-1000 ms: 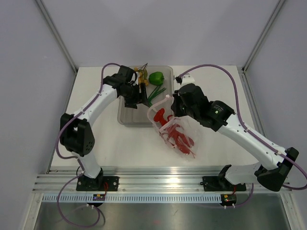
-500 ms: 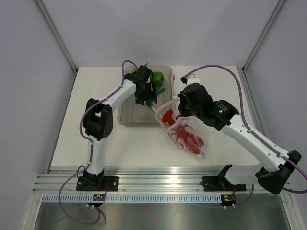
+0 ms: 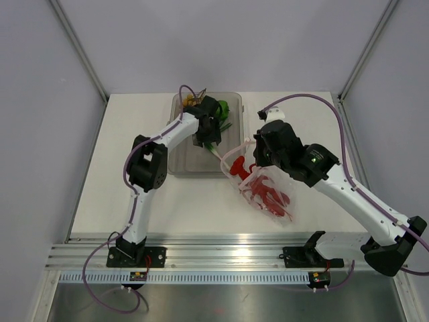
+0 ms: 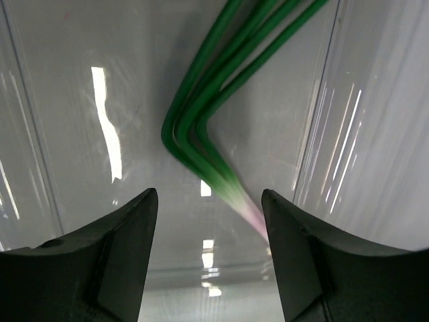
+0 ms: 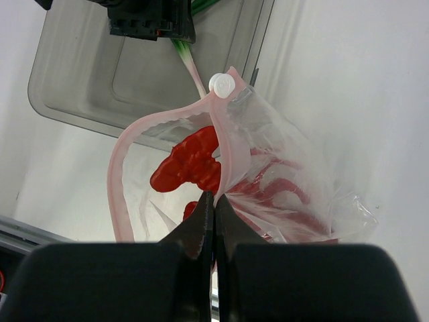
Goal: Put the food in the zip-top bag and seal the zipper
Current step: Pick up the fake vegetable from the bin.
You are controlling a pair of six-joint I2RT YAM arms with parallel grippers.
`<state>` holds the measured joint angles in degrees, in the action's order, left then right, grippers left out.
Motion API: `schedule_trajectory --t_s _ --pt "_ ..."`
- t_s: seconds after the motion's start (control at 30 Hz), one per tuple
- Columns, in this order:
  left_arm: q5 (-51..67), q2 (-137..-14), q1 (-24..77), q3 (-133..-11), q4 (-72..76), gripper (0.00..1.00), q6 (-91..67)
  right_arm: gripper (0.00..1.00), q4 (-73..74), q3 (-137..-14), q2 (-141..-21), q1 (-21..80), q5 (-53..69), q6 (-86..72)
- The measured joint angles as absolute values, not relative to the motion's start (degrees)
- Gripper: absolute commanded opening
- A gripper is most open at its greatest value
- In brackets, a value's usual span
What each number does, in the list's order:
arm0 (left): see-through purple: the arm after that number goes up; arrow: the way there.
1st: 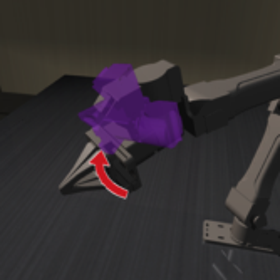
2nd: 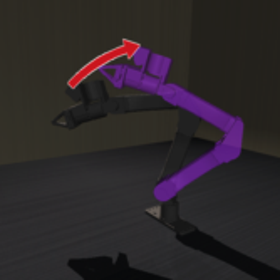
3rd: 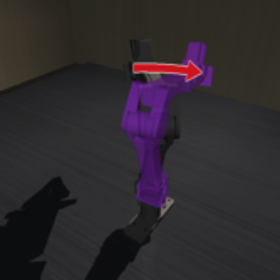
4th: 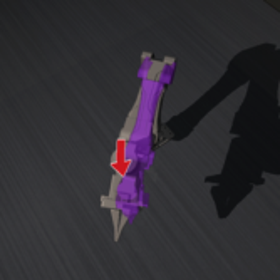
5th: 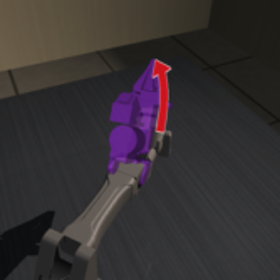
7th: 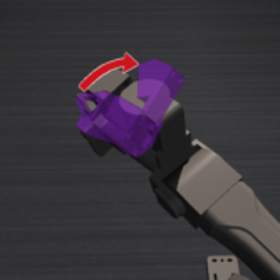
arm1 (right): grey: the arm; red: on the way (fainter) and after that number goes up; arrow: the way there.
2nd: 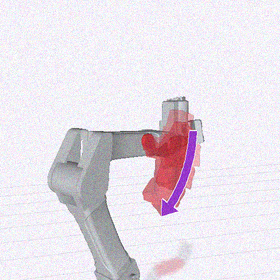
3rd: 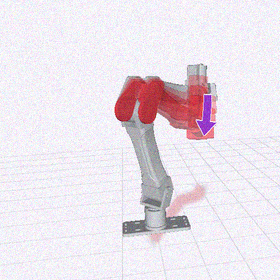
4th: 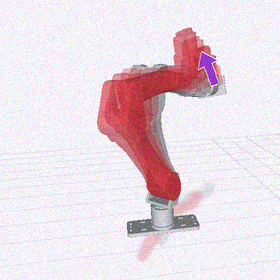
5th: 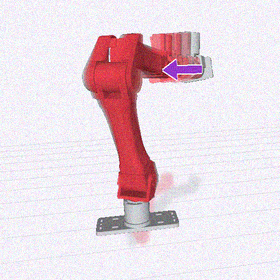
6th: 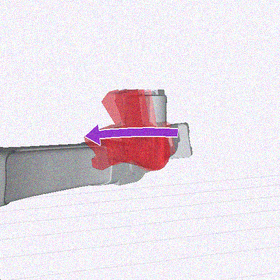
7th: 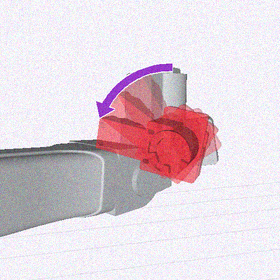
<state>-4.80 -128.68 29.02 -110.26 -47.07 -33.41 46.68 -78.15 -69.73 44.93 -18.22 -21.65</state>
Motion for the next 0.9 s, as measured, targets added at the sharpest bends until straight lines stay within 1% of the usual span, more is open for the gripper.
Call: schedule_trajectory --t_s 0.17,0.27,0.3,0.33,0.37,0.4,0.5,0.63,0.7,0.9 --pt "-5.3 -133.1 28.8 -112.3 -46.6 0.61 -34.0 0.0 46.9 -78.1 -69.4 44.9 -18.5 -21.9" --pt "-6.3 -134.0 28.8 -113.0 -46.6 0.45 -34.3 0.0 47.1 -78.1 -69.4 44.9 -18.5 -22.3" --pt "-6.4 -134.0 28.8 -113.2 -46.4 0.27 -34.4 0.0 47.2 -78.1 -69.4 44.9 -18.5 -22.3" --pt "-6.5 -134.1 28.8 -113.2 -46.4 0.18 -34.5 0.0 47.3 -78.1 -69.4 44.9 -18.5 -22.3" --pt "-6.6 -134.2 28.8 -113.2 -46.7 0.06 -34.7 0.0 47.4 -78.1 -69.4 44.9 -18.5 -22.4" --pt "-6.6 -134.2 28.8 -113.2 -46.7 0.0 -34.9 0.0 47.5 -78.1 -69.4 44.9 -18.5 -22.5" --pt "-7.4 -133.2 28.9 -112.3 -46.2 0.0 -34.9 0.0 47.6 -78.1 -69.4 44.9 -18.5 -22.9" --pt "-10.0 -125.2 28.8 -104.6 -46.2 0.0 -34.8 0.0 47.7 -77.5 -69.2 44.9 -18.5 -23.4" --pt "-11.3 -118.0 28.6 -101.7 -46.2 0.0 -34.4 0.0 47.6 -76.9 -69.1 44.9 -18.5 -23.8" --pt "-13.0 -95.4 28.2 -101.4 -41.4 0.0 -33.2 0.0 45.6 -74.5 -69.2 44.9 -18.3 -25.2"
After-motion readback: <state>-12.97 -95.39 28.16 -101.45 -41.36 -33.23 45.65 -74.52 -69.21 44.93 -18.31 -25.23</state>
